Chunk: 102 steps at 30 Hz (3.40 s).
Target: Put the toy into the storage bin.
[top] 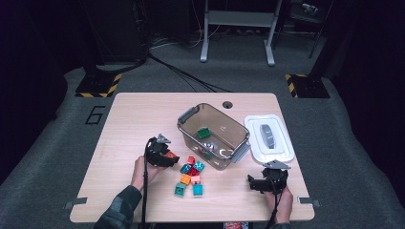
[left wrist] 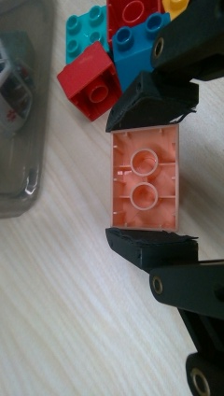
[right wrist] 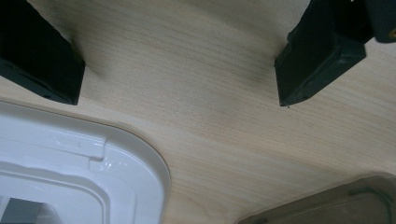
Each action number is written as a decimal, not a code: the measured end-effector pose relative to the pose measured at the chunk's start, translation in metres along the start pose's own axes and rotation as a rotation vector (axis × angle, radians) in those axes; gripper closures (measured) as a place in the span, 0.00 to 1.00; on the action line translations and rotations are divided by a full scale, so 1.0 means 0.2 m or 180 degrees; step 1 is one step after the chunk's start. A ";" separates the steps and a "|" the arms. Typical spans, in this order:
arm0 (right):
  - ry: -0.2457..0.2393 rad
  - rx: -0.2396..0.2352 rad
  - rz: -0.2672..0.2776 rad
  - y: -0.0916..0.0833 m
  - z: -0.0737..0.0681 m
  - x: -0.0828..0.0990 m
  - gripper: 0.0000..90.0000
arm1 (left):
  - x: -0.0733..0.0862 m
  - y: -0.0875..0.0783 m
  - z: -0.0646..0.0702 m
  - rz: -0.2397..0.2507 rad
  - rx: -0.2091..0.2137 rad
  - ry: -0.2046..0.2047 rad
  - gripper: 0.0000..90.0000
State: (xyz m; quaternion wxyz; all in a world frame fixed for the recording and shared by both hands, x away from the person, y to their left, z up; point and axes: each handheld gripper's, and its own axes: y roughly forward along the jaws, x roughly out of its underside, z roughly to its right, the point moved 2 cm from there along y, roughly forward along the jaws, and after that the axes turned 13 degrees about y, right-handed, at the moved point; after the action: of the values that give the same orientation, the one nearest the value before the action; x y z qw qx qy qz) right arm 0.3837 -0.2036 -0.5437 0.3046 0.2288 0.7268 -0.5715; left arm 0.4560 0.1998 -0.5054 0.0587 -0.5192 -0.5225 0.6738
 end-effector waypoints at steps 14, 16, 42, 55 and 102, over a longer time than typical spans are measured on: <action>0.0001 0.0000 0.0000 0.00 0.00 0.00 0.01 | -0.03 -0.10 -0.07 0.0138 -0.0095 -0.0075 0.48; 0.0001 0.0000 0.0000 0.00 0.00 0.00 0.01 | -0.04 -0.13 -0.08 0.0162 -0.0121 -0.0070 0.48; 0.0003 0.0000 -0.0001 0.00 0.00 0.00 0.01 | -0.30 -0.36 -0.24 0.0404 -0.0332 0.0044 0.48; 0.0003 -0.0008 -0.0003 0.00 0.00 0.00 0.01 | -0.50 -0.39 -0.26 0.0444 -0.0362 0.0163 0.48; 0.0003 -0.0009 -0.0002 0.00 0.00 0.00 0.01 | -0.67 -0.07 -0.05 0.0119 0.0096 0.0432 0.48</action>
State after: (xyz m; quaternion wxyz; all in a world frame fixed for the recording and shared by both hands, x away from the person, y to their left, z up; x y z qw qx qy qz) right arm 0.3838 -0.2037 -0.5438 0.3044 0.2283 0.7278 -0.5705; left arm 0.5176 0.1301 -0.4081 0.0892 -0.5725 -0.4973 0.6458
